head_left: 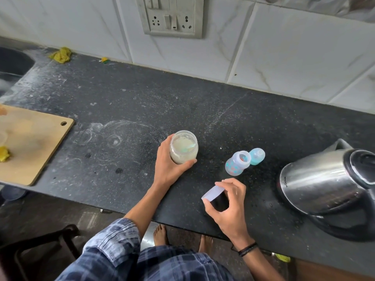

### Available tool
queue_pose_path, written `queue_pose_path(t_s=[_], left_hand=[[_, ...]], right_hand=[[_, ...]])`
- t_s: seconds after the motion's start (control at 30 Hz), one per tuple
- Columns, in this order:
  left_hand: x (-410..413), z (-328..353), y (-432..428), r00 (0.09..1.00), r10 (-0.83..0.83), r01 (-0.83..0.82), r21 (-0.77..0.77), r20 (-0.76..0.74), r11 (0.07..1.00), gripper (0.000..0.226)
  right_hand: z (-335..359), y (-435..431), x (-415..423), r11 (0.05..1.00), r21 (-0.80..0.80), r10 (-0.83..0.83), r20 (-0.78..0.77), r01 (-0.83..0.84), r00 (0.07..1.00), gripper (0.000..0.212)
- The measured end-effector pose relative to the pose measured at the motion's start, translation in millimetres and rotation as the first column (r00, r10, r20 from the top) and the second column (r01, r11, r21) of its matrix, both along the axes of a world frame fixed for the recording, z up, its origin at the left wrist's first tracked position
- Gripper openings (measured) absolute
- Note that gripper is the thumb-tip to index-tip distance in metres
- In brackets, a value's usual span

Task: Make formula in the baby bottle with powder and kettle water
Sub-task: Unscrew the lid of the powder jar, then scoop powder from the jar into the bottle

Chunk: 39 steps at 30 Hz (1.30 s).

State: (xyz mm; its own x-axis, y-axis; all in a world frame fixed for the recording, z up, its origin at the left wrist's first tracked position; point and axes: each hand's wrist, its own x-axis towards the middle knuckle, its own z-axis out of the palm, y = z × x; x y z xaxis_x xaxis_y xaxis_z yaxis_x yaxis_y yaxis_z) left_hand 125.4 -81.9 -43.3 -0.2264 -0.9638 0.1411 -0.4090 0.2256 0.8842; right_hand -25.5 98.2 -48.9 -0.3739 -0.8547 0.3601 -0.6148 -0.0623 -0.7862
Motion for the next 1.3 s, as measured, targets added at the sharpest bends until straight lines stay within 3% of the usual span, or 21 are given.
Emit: queue_pose_path(t_s=[0.2, 0.37, 0.53, 0.7, 0.8, 0.97, 1.13, 1.3], left_hand=[[1.4, -2.0, 0.6, 1.000, 0.000, 0.000, 0.020, 0.003, 1.000, 0.094], [0.8, -2.2, -0.2, 1.000, 0.001, -0.001, 0.027, 0.002, 1.000, 0.094], [1.2, -2.0, 0.2, 1.000, 0.003, -0.003, 0.034, -0.005, 0.999, 0.093], [0.9, 0.5, 0.5, 1.000, -0.007, 0.007, 0.030, -0.018, 1.000, 0.091], [0.9, 0.2, -0.1, 1.000, -0.001, 0.001, 0.040, -0.018, 0.999, 0.092], [1.4, -1.5, 0.3, 1.000, -0.002, 0.003, 0.040, -0.024, 0.999, 0.095], [1.5, -1.2, 0.4, 1.000, -0.001, 0.002, 0.037, -0.023, 0.999, 0.095], [1.3, -0.8, 1.7, 1.000, -0.008, 0.008, 0.018, -0.025, 1.000, 0.091]], right_hand=[[-6.2, 3.7, 3.0, 1.000, -0.006, -0.031, -0.078, 0.031, 0.996, 0.048], [-15.1, 1.7, 5.8, 0.993, 0.116, 0.018, -0.091, -0.007, 0.996, 0.030], [-14.1, 0.9, 5.9, 0.983, 0.184, 0.037, -0.122, -0.014, 0.992, 0.029], [-8.1, -8.4, 3.9, 0.975, 0.221, 0.086, -0.261, -0.027, 0.961, 0.033], [-8.0, -16.9, 3.1, 0.967, 0.254, 0.117, -0.313, -0.036, 0.942, 0.024], [-6.2, -16.1, -3.0, 0.955, 0.289, 0.144, -0.280, -0.060, 0.949, 0.014], [10.2, -24.3, -4.6, 0.978, 0.203, 0.097, -0.223, -0.051, 0.970, 0.007], [67.7, -82.2, 3.3, 0.996, 0.051, 0.075, -0.151, -0.068, 0.986, 0.014]])
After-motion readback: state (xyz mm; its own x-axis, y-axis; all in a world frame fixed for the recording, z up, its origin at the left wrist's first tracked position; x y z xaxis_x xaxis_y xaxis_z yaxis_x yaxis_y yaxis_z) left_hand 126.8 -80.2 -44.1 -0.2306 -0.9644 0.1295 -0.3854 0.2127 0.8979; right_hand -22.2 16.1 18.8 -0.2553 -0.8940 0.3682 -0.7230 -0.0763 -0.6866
